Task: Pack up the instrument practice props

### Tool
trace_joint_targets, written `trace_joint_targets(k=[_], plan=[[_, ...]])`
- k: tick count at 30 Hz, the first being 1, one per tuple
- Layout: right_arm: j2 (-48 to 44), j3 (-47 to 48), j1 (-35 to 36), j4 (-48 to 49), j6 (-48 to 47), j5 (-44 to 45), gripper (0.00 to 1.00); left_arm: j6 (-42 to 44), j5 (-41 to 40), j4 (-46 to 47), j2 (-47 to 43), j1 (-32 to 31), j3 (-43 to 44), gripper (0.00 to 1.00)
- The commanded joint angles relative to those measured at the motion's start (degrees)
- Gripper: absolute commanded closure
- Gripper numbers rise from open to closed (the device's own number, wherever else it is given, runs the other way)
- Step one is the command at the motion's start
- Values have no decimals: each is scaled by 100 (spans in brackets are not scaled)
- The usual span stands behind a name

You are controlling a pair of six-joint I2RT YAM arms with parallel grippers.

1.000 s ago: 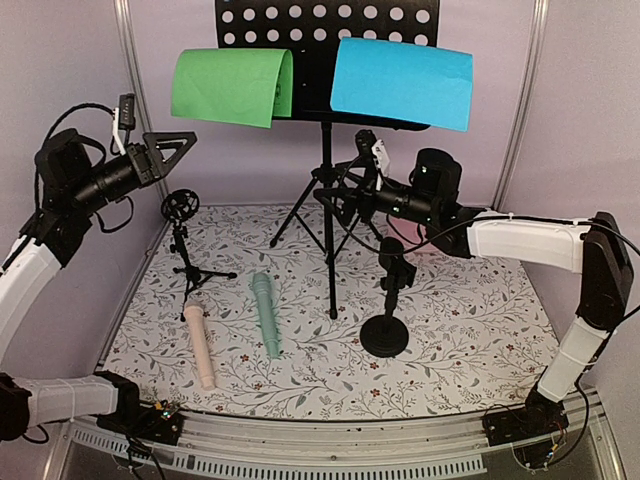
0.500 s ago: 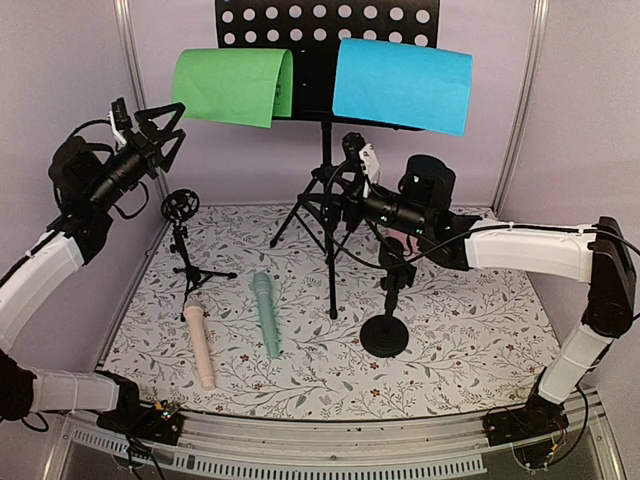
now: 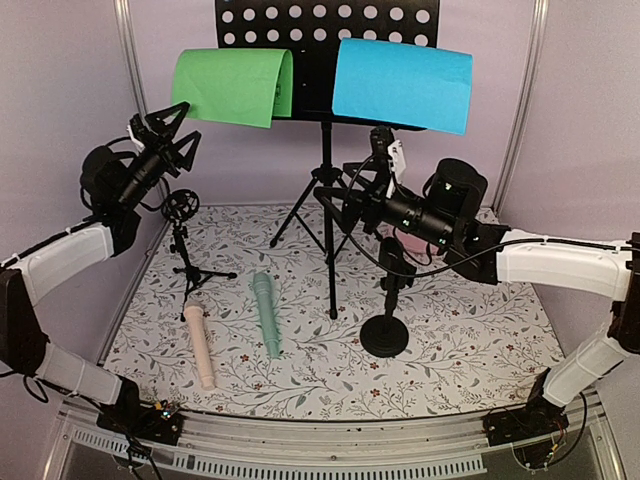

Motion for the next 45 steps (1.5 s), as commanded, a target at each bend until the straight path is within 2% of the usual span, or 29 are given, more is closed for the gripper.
trace_joint_targets(k=[1,12,16,22,29,34,39,45], plan=[[-297,-159,61,28,-16,197,1,-486,-37,653,269,1,262,6],[-461,-287,56,15,-279,106,1,-550,320,1794,650,-215,443,16],[-518,-370,68,14,-307,81,1,-374,377,1674,566,-297,504,21],[-514,-361,63,4,-300,20,1,25,355,1171,244,-342,533,40],[-411,-228,63,-1,-300,-102,1,224,296,987,-4,-346,538,49],[-386,-197,67,-56,-300,-121,1,320,277,817,-152,-362,552,63],[-306,-154,64,-47,-247,-160,1,434,60,375,-332,-368,571,70],[-276,-126,96,-55,-103,-221,1,439,-115,353,-256,-407,766,75]])
